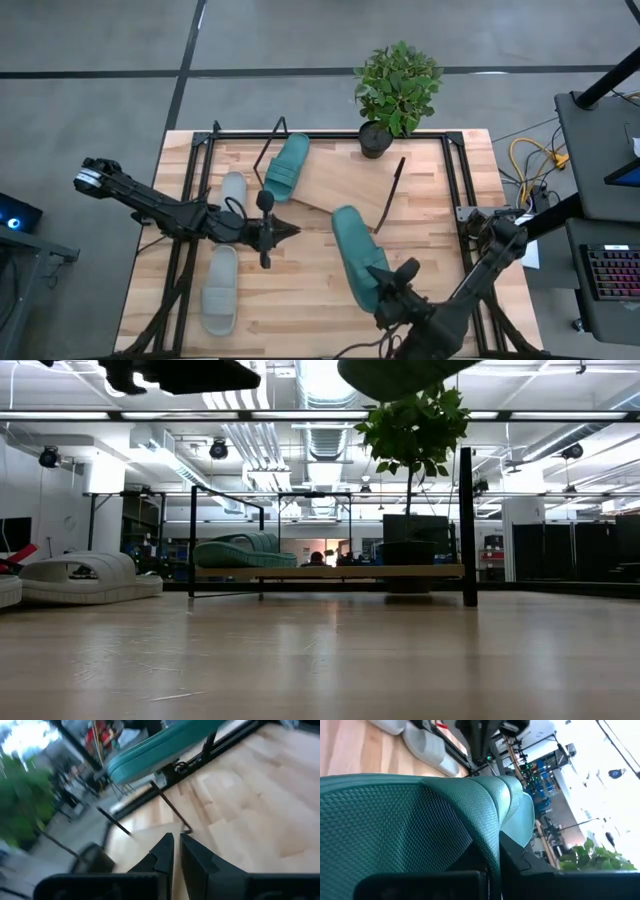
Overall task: Pick and place slides into the shelf
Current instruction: Put the green slipper on the shelf
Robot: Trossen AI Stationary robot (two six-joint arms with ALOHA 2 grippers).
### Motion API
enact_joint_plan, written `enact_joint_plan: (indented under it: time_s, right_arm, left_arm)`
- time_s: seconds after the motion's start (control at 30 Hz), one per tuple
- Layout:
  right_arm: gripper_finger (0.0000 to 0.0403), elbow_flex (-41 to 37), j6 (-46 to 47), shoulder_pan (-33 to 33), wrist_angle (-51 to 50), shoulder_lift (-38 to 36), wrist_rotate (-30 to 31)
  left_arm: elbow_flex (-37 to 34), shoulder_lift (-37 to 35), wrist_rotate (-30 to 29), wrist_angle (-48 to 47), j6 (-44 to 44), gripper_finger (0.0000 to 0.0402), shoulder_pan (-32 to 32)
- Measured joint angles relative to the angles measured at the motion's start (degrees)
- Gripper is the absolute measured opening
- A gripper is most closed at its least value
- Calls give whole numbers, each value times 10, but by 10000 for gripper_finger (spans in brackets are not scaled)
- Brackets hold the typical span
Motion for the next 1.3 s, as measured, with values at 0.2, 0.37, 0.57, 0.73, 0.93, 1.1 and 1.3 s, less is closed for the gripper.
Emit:
enact_joint_plan:
  time_s: [0.2,0.37,0.57,0.73,0.93,1.1,1.3]
  right_arm:
    - [9,0,27,-16,7,-33,-20]
    - [9,0,32,-25,10,-45,-55]
    - [9,0,12,-29,26,-45,-66]
    - [9,0,-24,-29,65,-48,-79]
    - [9,8,-100,-29,133,-48,-99]
    - [9,17,-122,-29,147,-48,-108]
    - [9,18,-144,-29,156,-48,-110]
  left_arm:
    - [-1,20,0,62,197,17,0]
    - [0,43,0,111,273,57,-1]
    - [9,89,8,190,321,146,0]
    - [28,135,7,224,365,183,1]
    - [80,188,0,223,378,187,11]
    - [108,225,-4,216,403,187,13]
    - [133,257,-23,216,417,187,21]
